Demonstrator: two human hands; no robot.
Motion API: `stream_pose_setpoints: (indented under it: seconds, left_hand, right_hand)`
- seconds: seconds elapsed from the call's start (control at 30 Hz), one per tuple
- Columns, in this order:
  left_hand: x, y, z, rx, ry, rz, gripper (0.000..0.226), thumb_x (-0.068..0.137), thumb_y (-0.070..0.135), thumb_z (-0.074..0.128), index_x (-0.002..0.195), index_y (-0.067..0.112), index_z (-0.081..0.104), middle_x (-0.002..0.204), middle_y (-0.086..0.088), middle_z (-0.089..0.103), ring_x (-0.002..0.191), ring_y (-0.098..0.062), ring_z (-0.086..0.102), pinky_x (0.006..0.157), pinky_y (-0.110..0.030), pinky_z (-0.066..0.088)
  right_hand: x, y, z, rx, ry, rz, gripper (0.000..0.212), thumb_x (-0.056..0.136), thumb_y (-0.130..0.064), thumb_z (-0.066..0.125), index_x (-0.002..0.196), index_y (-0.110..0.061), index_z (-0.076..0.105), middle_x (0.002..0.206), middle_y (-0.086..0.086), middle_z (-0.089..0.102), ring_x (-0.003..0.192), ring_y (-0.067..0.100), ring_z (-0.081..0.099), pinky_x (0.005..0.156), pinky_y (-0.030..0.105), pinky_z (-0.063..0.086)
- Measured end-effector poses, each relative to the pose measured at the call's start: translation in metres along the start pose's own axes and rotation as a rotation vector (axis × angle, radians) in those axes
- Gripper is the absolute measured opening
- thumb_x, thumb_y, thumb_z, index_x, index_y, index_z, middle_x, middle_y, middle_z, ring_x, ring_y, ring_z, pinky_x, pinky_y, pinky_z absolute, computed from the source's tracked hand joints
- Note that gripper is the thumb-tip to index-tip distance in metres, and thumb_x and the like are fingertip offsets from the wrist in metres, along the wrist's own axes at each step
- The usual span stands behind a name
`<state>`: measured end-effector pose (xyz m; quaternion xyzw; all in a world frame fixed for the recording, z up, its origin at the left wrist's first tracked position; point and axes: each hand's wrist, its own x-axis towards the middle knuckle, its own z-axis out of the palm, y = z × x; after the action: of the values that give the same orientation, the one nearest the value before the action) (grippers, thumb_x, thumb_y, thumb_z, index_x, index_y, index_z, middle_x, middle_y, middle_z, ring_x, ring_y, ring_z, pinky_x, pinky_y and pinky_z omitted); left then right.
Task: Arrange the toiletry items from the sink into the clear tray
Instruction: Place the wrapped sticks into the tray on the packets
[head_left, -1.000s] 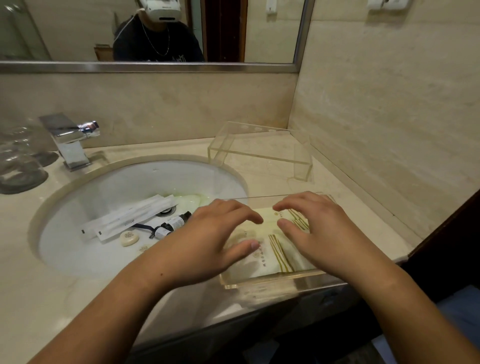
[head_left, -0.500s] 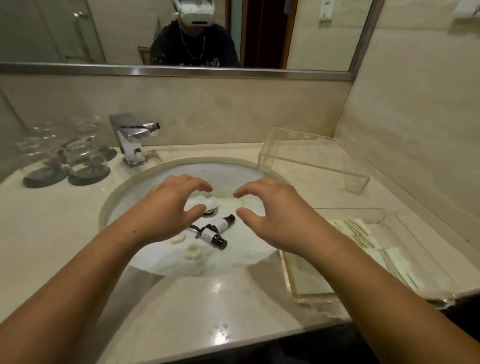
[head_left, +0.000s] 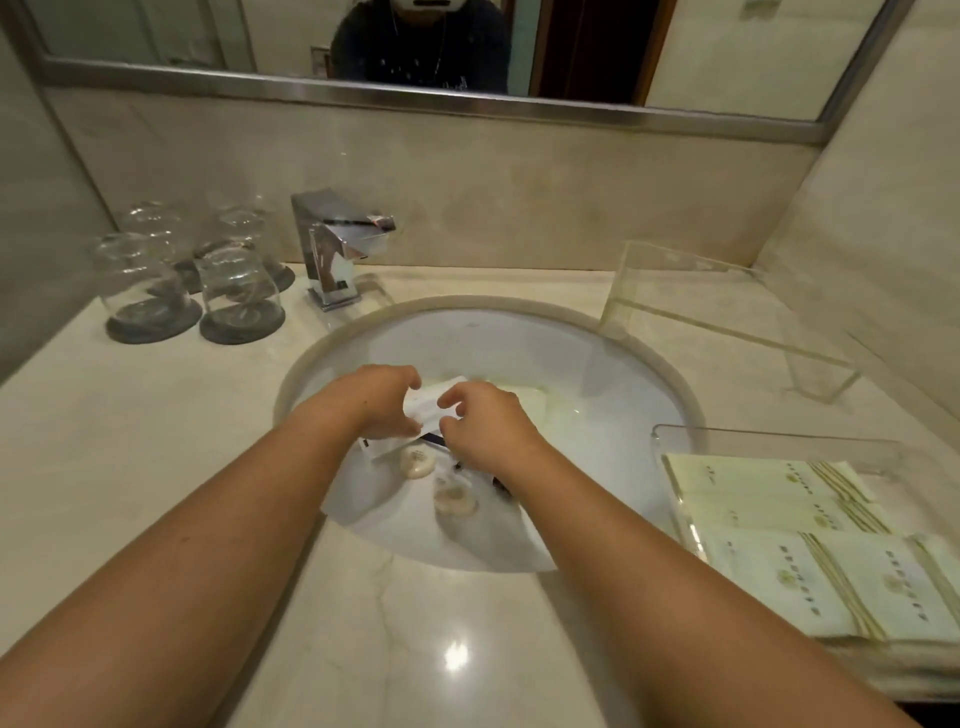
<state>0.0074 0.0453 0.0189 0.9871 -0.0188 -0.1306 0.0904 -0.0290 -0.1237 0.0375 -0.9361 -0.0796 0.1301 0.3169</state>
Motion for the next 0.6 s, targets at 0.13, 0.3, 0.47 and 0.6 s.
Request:
stream_pose_setpoints:
  seconds: [0.13, 0.3, 0.47, 0.6]
  left_hand:
    - [0.013, -0.009, 0.008, 0.044, -0.006, -0.033, 0.076, 0.079, 0.049, 0.077, 0.143, 0.023, 0.045, 0.133, -0.001, 0.061, 0.116, -0.025, 0.059, 0.094, -0.040, 0.052]
    - [0.019, -0.011, 0.016, 0.061, -0.039, -0.068, 0.076, 0.077, 0.049, 0.080, 0.139, 0.019, 0.046, 0.127, -0.005, 0.062, 0.109, -0.027, 0.061, 0.092, -0.042, 0.054]
    - [0.020, -0.007, 0.022, 0.100, -0.062, -0.106, 0.078, 0.076, 0.043, 0.081, 0.139, 0.018, 0.043, 0.123, -0.008, 0.061, 0.108, -0.029, 0.062, 0.084, -0.038, 0.052]
    - [0.018, -0.003, 0.020, 0.083, -0.079, -0.112, 0.055, 0.080, 0.027, 0.077, 0.126, 0.013, 0.051, 0.111, -0.007, 0.061, 0.099, -0.029, 0.064, 0.072, -0.034, 0.048]
  right_hand:
    - [0.024, 0.008, 0.014, 0.029, -0.073, 0.113, 0.045, 0.090, -0.018, 0.050, 0.132, -0.027, 0.060, 0.132, 0.004, 0.060, 0.111, 0.026, 0.063, 0.094, 0.042, 0.054]
    - [0.045, 0.013, 0.021, -0.012, -0.141, 0.139, 0.049, 0.095, -0.011, 0.048, 0.141, -0.025, 0.052, 0.135, 0.009, 0.059, 0.111, 0.028, 0.064, 0.095, 0.040, 0.053]
    - [0.048, 0.020, 0.036, -0.096, -0.236, 0.082, 0.054, 0.097, -0.011, 0.045, 0.149, -0.026, 0.043, 0.151, 0.003, 0.048, 0.132, 0.027, 0.049, 0.109, 0.037, 0.040]
    - [0.046, 0.023, 0.038, -0.095, -0.258, 0.033, 0.044, 0.098, -0.009, 0.044, 0.139, -0.020, 0.053, 0.144, 0.005, 0.054, 0.127, 0.027, 0.052, 0.104, 0.035, 0.042]
